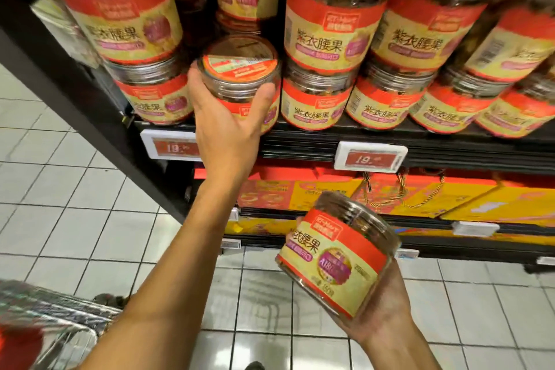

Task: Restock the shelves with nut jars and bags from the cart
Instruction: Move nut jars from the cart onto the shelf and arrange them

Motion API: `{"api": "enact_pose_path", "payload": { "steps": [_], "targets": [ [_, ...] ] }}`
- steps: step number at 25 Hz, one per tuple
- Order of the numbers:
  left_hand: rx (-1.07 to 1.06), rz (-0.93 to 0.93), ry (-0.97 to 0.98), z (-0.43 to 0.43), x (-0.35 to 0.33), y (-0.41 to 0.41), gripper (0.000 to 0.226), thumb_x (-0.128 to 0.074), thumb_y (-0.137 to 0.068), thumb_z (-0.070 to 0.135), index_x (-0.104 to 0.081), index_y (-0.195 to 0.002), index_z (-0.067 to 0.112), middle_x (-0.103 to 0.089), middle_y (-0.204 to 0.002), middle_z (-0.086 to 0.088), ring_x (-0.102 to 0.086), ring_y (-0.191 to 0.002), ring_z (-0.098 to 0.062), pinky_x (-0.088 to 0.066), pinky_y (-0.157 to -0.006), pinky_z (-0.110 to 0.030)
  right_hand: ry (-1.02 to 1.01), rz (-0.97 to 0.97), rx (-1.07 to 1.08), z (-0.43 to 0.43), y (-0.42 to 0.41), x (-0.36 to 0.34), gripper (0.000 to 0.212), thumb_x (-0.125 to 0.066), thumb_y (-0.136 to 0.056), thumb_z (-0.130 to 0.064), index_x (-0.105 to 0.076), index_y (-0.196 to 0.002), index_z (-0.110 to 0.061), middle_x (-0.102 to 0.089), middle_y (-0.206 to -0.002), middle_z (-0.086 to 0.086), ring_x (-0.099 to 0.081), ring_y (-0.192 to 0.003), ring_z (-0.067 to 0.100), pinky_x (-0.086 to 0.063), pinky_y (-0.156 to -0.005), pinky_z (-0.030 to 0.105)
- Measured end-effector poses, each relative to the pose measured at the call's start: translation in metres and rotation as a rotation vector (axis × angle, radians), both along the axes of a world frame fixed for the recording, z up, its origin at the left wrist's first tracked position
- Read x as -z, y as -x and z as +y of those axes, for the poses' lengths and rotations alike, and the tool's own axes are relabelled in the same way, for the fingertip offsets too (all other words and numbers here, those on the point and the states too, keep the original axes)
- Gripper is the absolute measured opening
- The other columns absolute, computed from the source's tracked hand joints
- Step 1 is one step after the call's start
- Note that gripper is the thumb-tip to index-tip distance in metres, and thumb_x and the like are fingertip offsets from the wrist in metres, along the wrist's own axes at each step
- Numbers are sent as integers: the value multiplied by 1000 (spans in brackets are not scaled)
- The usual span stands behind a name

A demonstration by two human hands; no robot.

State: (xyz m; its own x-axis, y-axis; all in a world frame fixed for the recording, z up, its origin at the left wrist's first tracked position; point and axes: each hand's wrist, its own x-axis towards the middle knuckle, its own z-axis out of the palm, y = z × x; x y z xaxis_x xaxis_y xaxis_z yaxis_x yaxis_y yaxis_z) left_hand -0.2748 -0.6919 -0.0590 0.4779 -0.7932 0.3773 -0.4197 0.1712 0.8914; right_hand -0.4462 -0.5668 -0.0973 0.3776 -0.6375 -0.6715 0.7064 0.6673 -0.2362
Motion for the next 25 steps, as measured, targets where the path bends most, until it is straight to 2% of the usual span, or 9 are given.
{"api": "enact_pose_path", "payload": {
  "steps": [2,5,9,11,13,16,19,22,25],
  "targets": [
    [19,-68,-15,17,7,-4,96,-56,-80,55,-16,-145,-3,-28,-150,-18,-27,-140,-26,-24,-115,-35,8,-13,-24,-1,4,3,61,-79,-30,-59,-78,-76,-17,-74,-90,9,-70,-76,31,-58,-67,49],
    [-25,-386,21,65,25,-3,73,-57,-90,30,-24,-142,-9,-30,-147,-26,-27,-139,-28,-24,-116,-34,49,-40,-48,-2,7,-4,63,-86,-26,-56,-79,-78,-20,-75,-94,4,-68,-84,20,-38,-92,24],
    [47,-874,66,76,39,-3,55,-54,-92,20,-37,-138,-5,-32,-146,-22,-33,-137,-33,-34,-109,-51,57,-30,43,-15,0,-20,35,-71,-58,-47,-77,-71,-15,-73,-88,7,-67,-84,29,-47,-97,40],
    [41,-882,18,66,36,-1,56,-53,-92,20,-37,-139,-5,-28,-149,-19,-30,-139,-33,-34,-109,-52,36,-31,74,-24,-2,-28,29,-77,-48,-39,-75,-64,-15,-67,-83,2,-53,-87,19,-18,-115,31],
    [65,-839,-35,60,34,0,59,-53,-93,19,-33,-141,-7,-24,-151,-19,-26,-141,-33,-31,-111,-51,20,-23,79,-31,-5,-32,33,-66,-66,-47,-74,-63,-15,-67,-82,1,-43,-96,13,-8,-118,29],
    [147,-846,-45,56,28,-3,57,-52,-94,17,-30,-142,-7,-23,-152,-21,-24,-142,-33,-27,-113,-51,6,21,66,-37,-4,-33,54,-45,-85,-56,-72,-60,-17,-65,-84,1,-52,-102,9,-37,-110,34],
    [99,-544,14,64,14,-2,33,-50,-95,18,-59,-122,3,-52,-134,-18,-46,-126,-23,-37,-108,-42,84,79,-4,-43,-7,-42,62,-36,-88,-53,-74,-57,-16,-73,-71,5,-72,-66,23,-58,-55,38],
    [191,290,-281,74,-20,8,32,-43,-95,44,-68,-92,24,-68,-102,4,-64,-95,-13,-51,-92,-41,97,121,2,-47,-10,-48,65,-35,-89,-55,-73,-53,-17,-72,-64,4,-70,-57,24,-55,-48,37],
    [510,519,-534,79,-40,15,51,-43,-81,63,-65,-104,24,-70,-108,0,-67,-90,-10,-56,-80,-29,141,169,-34,-53,-17,-54,70,-31,-88,-65,-77,-66,-17,-74,-76,8,-72,-66,26,-58,-57,42]
  ]
}}
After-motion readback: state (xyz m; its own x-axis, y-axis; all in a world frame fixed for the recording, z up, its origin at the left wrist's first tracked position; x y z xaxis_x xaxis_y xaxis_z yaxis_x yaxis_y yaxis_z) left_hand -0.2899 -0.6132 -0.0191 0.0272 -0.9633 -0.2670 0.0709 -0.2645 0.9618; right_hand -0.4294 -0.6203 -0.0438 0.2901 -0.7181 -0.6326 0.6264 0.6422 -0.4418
